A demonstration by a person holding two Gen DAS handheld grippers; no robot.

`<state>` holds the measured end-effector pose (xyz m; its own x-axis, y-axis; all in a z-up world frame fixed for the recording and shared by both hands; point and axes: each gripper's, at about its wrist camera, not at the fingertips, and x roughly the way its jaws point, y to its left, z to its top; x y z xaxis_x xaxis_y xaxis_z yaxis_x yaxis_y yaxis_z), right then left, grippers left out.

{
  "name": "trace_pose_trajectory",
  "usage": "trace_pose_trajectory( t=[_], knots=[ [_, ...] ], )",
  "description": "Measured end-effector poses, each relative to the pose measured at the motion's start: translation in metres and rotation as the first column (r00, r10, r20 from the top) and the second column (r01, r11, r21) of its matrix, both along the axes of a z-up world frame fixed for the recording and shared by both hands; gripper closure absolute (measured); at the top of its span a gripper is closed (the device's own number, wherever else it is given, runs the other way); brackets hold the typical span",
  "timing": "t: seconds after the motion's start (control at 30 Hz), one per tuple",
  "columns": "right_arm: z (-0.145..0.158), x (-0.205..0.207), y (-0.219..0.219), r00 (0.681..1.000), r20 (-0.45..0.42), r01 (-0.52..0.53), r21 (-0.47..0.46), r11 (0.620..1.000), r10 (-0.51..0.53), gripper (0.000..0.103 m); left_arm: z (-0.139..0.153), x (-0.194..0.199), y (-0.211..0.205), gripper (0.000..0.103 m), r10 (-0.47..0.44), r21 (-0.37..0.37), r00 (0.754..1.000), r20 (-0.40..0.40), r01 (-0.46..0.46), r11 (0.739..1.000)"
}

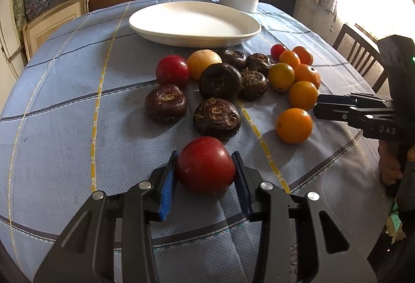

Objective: Organize fruits
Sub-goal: 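Grasp the red tomato with the left tool while the right tool reaches for a small orange, then carry both fruits onto the white plate and open both tools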

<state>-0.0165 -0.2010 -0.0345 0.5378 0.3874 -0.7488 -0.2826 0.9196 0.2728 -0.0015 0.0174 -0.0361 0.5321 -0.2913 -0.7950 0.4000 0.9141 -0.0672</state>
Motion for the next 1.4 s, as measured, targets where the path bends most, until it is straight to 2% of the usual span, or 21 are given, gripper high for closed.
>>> trace_pose_trajectory(
  t=[0.17, 0.2, 0.37, 0.57, 0.67, 0.73, 0.87, 1.07, 1.2, 1.27, 1.37, 1.4],
  knots=[
    [-0.004, 0.017, 0.01, 1.0, -0.03, -0.003, 0.05, 0.999, 0.004, 0.061, 0.0, 0.0, -0.002, 0.063, -0.002, 0.017, 1.0, 0.005, 0.001, 1.0],
    [-0.005, 0.018, 0.012, 1.0, -0.03, -0.002, 0.037, 0.999, 0.003, 0.067, 0.0, 0.0, -0.002, 0.063, -0.002, 0.015, 1.0, 0.005, 0.002, 1.0],
    [-0.001, 0.009, 0.013, 0.999, -0.019, -0.039, 0.054, 0.998, 0.04, 0.067, 0.005, 0.0, -0.004, 0.064, -0.023, -0.058, 1.0, -0.013, 0.022, 0.998],
    [0.047, 0.012, -0.001, 0.995, 0.102, -0.019, 0.114, 0.993, 0.007, 0.067, 0.047, 0.019, -0.014, 0.064, -0.018, -0.077, 0.997, 0.08, 0.025, 0.997],
    [0.069, 0.042, -0.002, 0.989, 0.142, 0.019, 0.121, 0.993, -0.036, 0.067, 0.071, 0.049, -0.023, 0.064, 0.001, -0.099, 0.993, 0.122, 0.011, 0.995],
    [0.074, 0.071, 0.001, 0.99, 0.133, 0.034, 0.13, 0.991, -0.051, 0.067, 0.08, 0.08, -0.031, 0.064, 0.028, -0.103, 0.99, 0.137, -0.014, 0.995],
    [0.058, 0.125, 0.006, 0.992, 0.073, 0.089, 0.128, 0.988, -0.099, 0.067, 0.069, 0.127, -0.039, 0.064, 0.072, -0.097, 0.992, 0.106, -0.061, 0.993],
    [0.033, 0.153, 0.011, 0.994, 0.033, 0.105, 0.102, 0.989, -0.108, 0.065, 0.04, 0.167, -0.039, 0.063, 0.098, -0.106, 0.994, 0.048, -0.093, 0.99],
    [0.031, 0.153, 0.008, 0.992, 0.056, 0.109, 0.1, 0.989, -0.115, 0.057, 0.036, 0.167, -0.039, 0.058, 0.087, -0.092, 0.995, 0.058, -0.081, 0.992],
    [0.033, 0.15, 0.005, 0.99, 0.068, 0.111, 0.121, 0.986, -0.12, 0.056, 0.039, 0.162, -0.036, 0.047, 0.088, -0.098, 0.993, 0.072, -0.081, 0.992],
    [0.038, 0.141, -0.001, 0.986, 0.101, 0.121, 0.133, 0.984, -0.134, 0.054, 0.044, 0.153, -0.028, 0.041, 0.097, -0.099, 0.99, 0.106, -0.087, 0.991],
    [0.039, 0.138, -0.002, 0.984, 0.108, 0.128, 0.133, 0.983, -0.143, 0.048, 0.046, 0.149, -0.023, 0.04, 0.11, -0.104, 0.987, 0.115, -0.098, 0.99]
  ],
)
